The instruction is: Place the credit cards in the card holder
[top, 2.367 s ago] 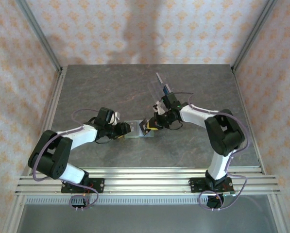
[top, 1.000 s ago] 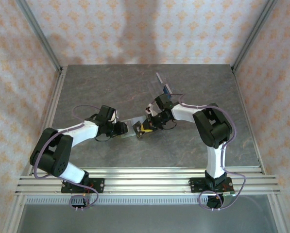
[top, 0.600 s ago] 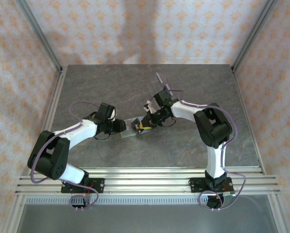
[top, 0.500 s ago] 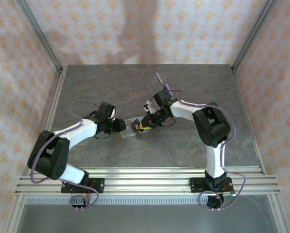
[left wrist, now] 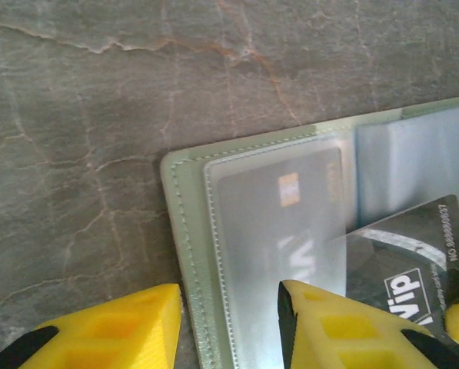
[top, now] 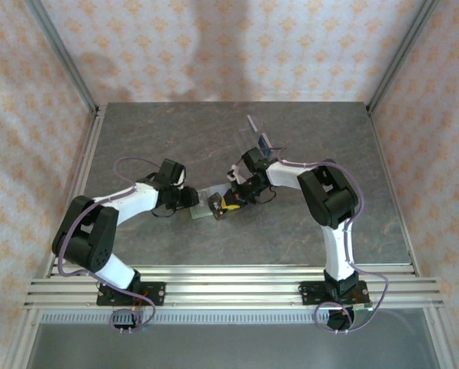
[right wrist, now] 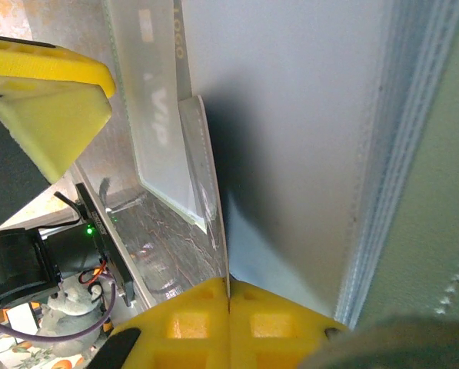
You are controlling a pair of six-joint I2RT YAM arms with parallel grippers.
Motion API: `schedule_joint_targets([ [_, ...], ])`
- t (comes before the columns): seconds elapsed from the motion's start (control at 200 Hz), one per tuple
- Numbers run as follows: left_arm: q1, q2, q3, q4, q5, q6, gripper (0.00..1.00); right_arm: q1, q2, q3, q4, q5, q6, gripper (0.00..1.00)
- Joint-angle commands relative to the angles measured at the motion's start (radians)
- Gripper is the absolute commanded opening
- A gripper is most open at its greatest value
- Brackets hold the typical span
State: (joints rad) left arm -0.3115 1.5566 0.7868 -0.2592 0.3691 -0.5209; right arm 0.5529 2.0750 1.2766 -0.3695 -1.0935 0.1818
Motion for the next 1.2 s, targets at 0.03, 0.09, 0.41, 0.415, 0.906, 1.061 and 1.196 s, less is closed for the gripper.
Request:
schedule_joint_targets([
  [0.03,0.006,0.012,0.034,-0.027,-0.046,0.031,0.39,-0.004,0.026,0.031,0.013,0.028,0.024,0.00],
  [0.09,0.006,0.022,0.035,-0.028,-0.047,0.033,0.37,-0.002,0.034,0.043,0.028,0.025,0.040,0.01],
  [0.41,0.013,0.052,0.036,-0.027,-0.037,0.050,0.28,-0.002,0.062,0.101,0.051,0.061,0.080,0.05],
  [0.415,0.013,0.053,0.037,-0.028,-0.036,0.051,0.27,-0.002,0.063,0.102,0.052,0.062,0.082,0.06],
  [0.906,0.023,0.066,0.034,-0.027,-0.012,0.048,0.25,0.013,0.085,0.100,0.070,0.057,0.107,0.18],
  [1.061,0.025,0.064,0.014,0.002,0.009,0.036,0.25,0.016,0.084,0.109,0.047,0.075,0.092,0.18],
  [1.196,0.025,0.067,0.021,-0.013,0.016,0.037,0.25,0.024,0.078,0.110,0.043,0.088,0.097,0.18],
])
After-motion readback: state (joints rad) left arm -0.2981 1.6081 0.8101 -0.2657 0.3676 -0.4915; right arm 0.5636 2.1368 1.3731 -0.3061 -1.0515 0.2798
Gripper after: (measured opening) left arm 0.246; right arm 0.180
